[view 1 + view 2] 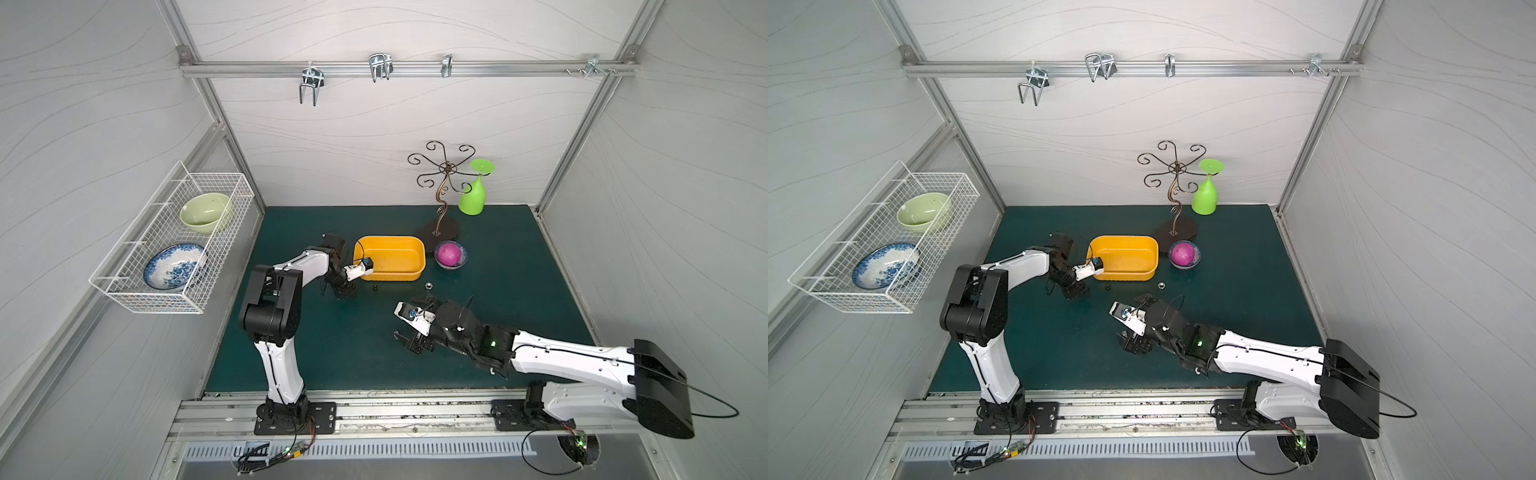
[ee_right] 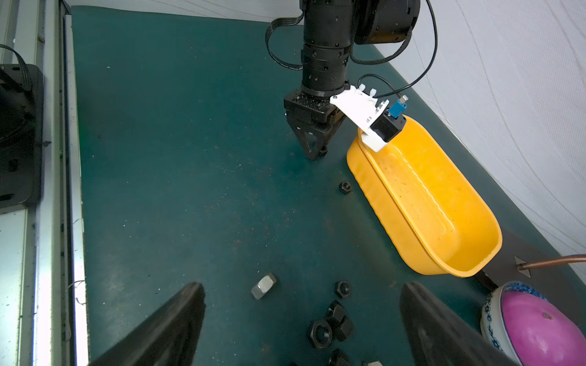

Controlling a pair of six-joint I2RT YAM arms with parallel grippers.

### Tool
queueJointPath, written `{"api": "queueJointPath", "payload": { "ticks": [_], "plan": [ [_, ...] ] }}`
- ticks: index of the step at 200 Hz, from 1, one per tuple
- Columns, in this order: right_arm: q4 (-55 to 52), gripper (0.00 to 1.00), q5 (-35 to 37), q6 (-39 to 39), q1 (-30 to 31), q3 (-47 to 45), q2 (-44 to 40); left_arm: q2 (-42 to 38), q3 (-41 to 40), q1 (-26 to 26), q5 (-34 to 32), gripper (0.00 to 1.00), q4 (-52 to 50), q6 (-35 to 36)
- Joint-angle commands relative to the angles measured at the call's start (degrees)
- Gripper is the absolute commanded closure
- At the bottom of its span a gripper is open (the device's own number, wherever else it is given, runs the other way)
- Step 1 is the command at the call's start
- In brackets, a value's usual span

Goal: Put the nuts on the desktop into the storage box
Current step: Pick up the nut from the center of the board.

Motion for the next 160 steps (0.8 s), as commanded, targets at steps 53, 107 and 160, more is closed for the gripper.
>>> {"api": "queueJointPath", "payload": {
  "ticks": [53,107,160],
  "plan": [
    [-1.96,0.01,-0.11,-0.14,0.42,2.58,-0.66,2.41,3.23,-0.53,0.77,0.72,-3.8,1.08],
    [-2.47,0.01,0.18,0.47,0.54,2.95,-0.4,-0.47,2.29,-0.42,-0.73,0.85,-6.25,2.16],
    [-3.33,0.01,-0.78,1.39,0.53,5.01,3.16,-5.88,1.7,-0.41,0.03,0.83,-8.53,1.02]
  ]
}}
